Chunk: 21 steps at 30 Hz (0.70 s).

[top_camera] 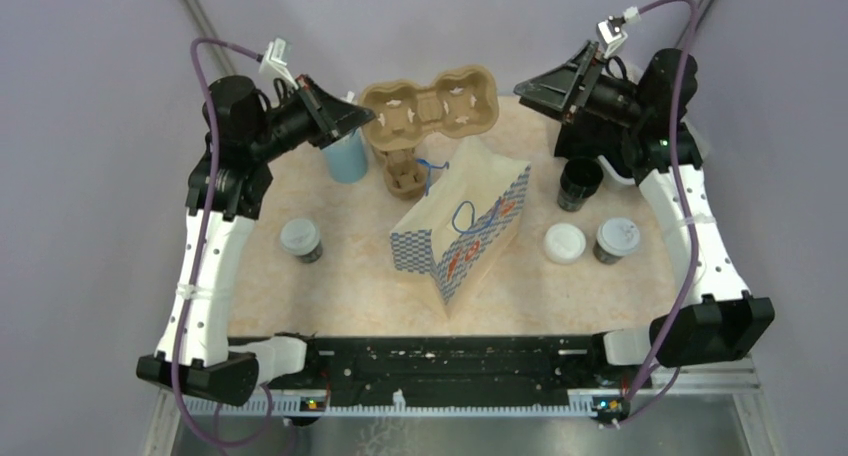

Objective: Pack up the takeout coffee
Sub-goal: Place the cup tray in the takeout bag.

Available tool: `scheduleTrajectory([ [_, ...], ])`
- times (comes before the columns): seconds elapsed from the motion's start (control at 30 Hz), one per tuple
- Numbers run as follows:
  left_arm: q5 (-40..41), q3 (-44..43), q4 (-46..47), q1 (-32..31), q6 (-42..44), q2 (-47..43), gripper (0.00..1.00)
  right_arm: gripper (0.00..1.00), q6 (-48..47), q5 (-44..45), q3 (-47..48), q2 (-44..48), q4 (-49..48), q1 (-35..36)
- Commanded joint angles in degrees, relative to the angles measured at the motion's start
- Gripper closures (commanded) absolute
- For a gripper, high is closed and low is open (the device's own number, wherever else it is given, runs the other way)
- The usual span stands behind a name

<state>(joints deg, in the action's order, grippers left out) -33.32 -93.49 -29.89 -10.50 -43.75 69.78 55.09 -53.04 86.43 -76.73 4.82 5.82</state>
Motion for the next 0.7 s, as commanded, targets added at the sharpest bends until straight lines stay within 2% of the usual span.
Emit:
scheduleTrajectory([
  [0.0, -2.95, 0.99, 3.72, 0.55, -2.61, -1.97, 1.0, 0.25, 6.12, -10.61, 3.86, -1.14, -7.77, 0.14],
  [0.1, -4.45, 1.47, 4.82, 0.57, -3.56, -1.9, 1.0, 0.34, 8.47, -10.59, 1.77, -1.56, -13.23, 0.69],
  [0.13, -4.61, 1.58, 5.05, 0.57, -3.7, -1.91, 1.0, 0.42, 9.18, -10.87, 1.28, -1.74, -14.43, 0.94],
  [0.17, -4.71, 1.54, 5.1, 0.64, -3.71, -1.85, 1.0, 0.56, 9.39, -11.31, 1.3, -2.28, -14.44, 1.43],
  [0.2, -4.99, 1.48, 5.21, 0.66, -3.78, -1.66, 1.0, 0.65, 9.42, -11.61, 1.17, -2.61, -14.37, 1.95],
  [0.27, -5.42, 1.47, 5.64, 0.66, -3.95, -1.5, 1.0, 0.66, 9.76, -11.36, 0.11, -2.41, -15.81, 3.23],
  [0.4, -6.03, 1.51, 5.67, 0.75, -4.35, -1.2, 1.0, 0.6, 10.03, -10.44, -1.36, -2.09, -17.43, 5.29],
  [0.5, -6.6, 1.93, 5.85, 0.79, -4.6, -1.27, 1.0, 0.62, 10.85, -9.2, -2.63, -1.87, -19.48, 5.77],
  [0.53, -6.71, 1.98, 5.86, 0.75, -4.65, -1.39, 1.0, 0.65, 11.39, -8.78, -2.79, -2.04, -20.06, 5.78],
  [0.63, -7.05, 2.49, 5.71, 0.75, -4.51, -1.57, 1.0, 0.94, 12.25, -7.82, -2.72, -2.32, -20.91, 5.72],
  [0.67, -7.15, 2.7, 5.64, 0.75, -4.48, -1.7, 1.0, 0.95, 12.28, -7.45, -2.76, -2.36, -21.16, 5.77],
])
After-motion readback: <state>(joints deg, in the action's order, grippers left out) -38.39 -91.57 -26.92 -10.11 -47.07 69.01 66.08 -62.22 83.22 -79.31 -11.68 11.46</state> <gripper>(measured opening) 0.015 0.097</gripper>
